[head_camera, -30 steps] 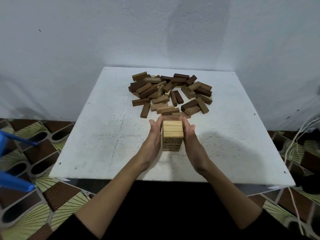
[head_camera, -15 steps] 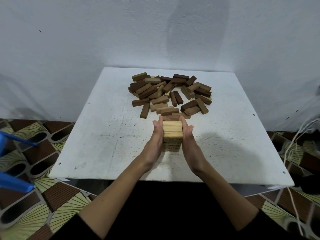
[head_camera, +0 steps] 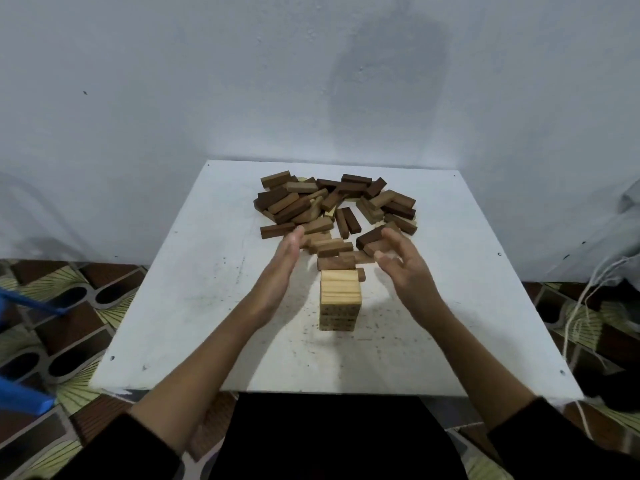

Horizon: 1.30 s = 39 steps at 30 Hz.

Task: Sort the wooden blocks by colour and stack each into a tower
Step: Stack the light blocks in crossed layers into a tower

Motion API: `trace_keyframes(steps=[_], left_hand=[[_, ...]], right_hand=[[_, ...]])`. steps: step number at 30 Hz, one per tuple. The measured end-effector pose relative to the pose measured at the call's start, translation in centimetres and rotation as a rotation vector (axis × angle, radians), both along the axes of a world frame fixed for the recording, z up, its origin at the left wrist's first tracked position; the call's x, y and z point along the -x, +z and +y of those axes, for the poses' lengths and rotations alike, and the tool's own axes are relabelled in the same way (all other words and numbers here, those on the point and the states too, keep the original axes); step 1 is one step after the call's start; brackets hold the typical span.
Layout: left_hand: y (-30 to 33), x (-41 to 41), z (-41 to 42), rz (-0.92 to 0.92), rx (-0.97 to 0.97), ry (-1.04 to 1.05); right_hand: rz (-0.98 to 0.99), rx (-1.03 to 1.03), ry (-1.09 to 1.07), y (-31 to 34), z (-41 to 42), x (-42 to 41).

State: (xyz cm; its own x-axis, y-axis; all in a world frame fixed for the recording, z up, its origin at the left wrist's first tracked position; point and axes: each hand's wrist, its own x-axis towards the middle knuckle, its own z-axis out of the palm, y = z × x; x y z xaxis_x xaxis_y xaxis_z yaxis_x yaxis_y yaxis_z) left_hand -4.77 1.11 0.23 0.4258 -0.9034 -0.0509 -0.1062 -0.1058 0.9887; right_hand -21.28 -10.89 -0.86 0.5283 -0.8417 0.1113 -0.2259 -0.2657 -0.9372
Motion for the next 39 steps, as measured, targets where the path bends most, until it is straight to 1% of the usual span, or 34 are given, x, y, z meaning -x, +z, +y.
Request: trace_keyframes(steps=[2,4,5,8,13,19,23,25,27,29,30,32,34,36,37,38,39], left_hand=[[-0.4,-1.9,-2.1,-0.182,-0.037,0.004],[-0.3,-3.5,-5.1,-0.392,-0.033,0.005],[-0.5,-4.1,-6.5,-0.515,-0.047,-0.009],[-1.5,-5.8,-10.6,-0.762,-0.150,-0.060],[-1.4,-6.1,-15.0,-1.085,-0.328,-0.052],[-1.5,-5.2,-16.7,-1.298,-0.463,0.010],[-1.7,-4.9,-17.3,-1.325,-0.542,0.055],[-1.8,-5.0,-17.8,-1.301,-0.572,0.081],[-1.7,-4.9,-18.0,-1.265,-0.583,0.102],[-1.6,-4.6,-18.1,-1.240,-0.597,0.110],[-1.6,-4.5,-18.1,-1.228,-0.603,0.110],[-1.4,-4.2,-18.1,-1.197,-0.610,0.118],[-1.2,-4.1,-18.0,-1.158,-0.601,0.130],[-0.9,-4.0,-17.9,-1.091,-0.582,0.148],[-0.8,-4.1,-17.8,-1.039,-0.574,0.165],[-0.5,-4.2,-17.8,-0.975,-0.551,0.178],[-0.5,-4.3,-17.7,-0.898,-0.527,0.186]], right_hand=[[0.104,0.107,-0.082,0.2,-2.9,-0.3],[0.234,0.134,-0.114,0.7,-6.2,-1.0],[0.292,0.146,-0.109,0.7,-7.4,-1.5],[0.460,0.176,-0.082,0.6,-10.6,-2.9],[0.772,0.293,0.020,0.5,-14.3,-5.7],[0.969,0.383,0.150,1.3,-15.3,-7.3],[1.067,0.485,0.163,1.0,-15.5,-7.4],[1.099,0.529,0.140,0.7,-15.3,-7.4],[1.090,0.522,0.147,0.5,-15.1,-7.1],[0.990,0.448,0.147,0.7,-15.2,-6.7],[0.886,0.374,0.138,1.0,-15.5,-6.4],[0.596,0.230,0.093,2.1,-15.8,-5.5],[0.399,0.136,0.042,3.1,-16.2,-4.5],[0.281,0.047,-0.046,2.9,-17.1,-3.2],[0.253,0.015,-0.082,2.5,-17.6,-2.8],[0.257,0.000,-0.102,2.1,-18.1,-2.3],[0.303,0.001,-0.101,1.6,-18.4,-1.9]])
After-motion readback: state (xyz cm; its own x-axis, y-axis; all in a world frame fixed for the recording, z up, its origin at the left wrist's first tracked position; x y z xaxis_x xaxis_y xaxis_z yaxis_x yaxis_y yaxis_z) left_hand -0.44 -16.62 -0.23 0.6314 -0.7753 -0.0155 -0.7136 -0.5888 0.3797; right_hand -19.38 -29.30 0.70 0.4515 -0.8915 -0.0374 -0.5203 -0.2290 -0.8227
